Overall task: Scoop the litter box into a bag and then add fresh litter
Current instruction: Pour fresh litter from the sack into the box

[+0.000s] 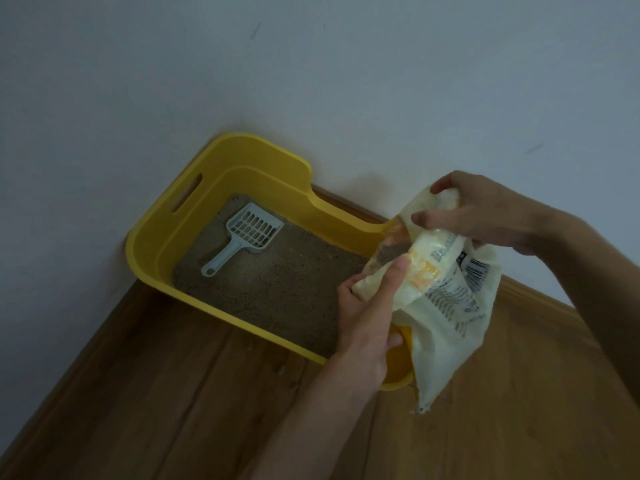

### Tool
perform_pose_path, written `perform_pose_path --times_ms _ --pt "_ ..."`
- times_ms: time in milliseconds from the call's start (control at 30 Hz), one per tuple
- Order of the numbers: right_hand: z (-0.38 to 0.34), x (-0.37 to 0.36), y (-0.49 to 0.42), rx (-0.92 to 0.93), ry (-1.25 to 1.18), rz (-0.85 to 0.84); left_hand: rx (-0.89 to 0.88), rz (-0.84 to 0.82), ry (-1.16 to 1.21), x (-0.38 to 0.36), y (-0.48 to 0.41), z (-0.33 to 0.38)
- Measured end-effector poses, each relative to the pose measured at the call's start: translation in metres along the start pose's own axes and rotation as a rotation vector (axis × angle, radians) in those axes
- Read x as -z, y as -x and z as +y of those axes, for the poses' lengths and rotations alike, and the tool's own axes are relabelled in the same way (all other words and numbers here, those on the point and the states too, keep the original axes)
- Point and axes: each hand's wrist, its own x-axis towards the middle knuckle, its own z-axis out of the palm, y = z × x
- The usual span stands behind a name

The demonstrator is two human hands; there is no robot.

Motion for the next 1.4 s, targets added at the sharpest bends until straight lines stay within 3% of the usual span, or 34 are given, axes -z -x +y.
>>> perform_pose_path --times_ms 367,900,1067,1400 --pt "0.006 -0.005 0.001 -0.056 -0.014 -0.012 0.044 0.017 0.018 0.000 0.001 0.001" --pt "0.016 -0.004 0.005 0.001 0.022 0.042 0.019 0.000 0.031 -0.003 0.003 -0.001" --pt "0.027 0.002 0.018 0.024 -0.062 0.063 -0.040 -0.026 -0.075 -0.004 0.006 -0.004" --pt "0.078 0.014 0.062 0.142 -0.265 0.185 -0.343 -0.067 -0.360 -0.025 0.024 -0.016"
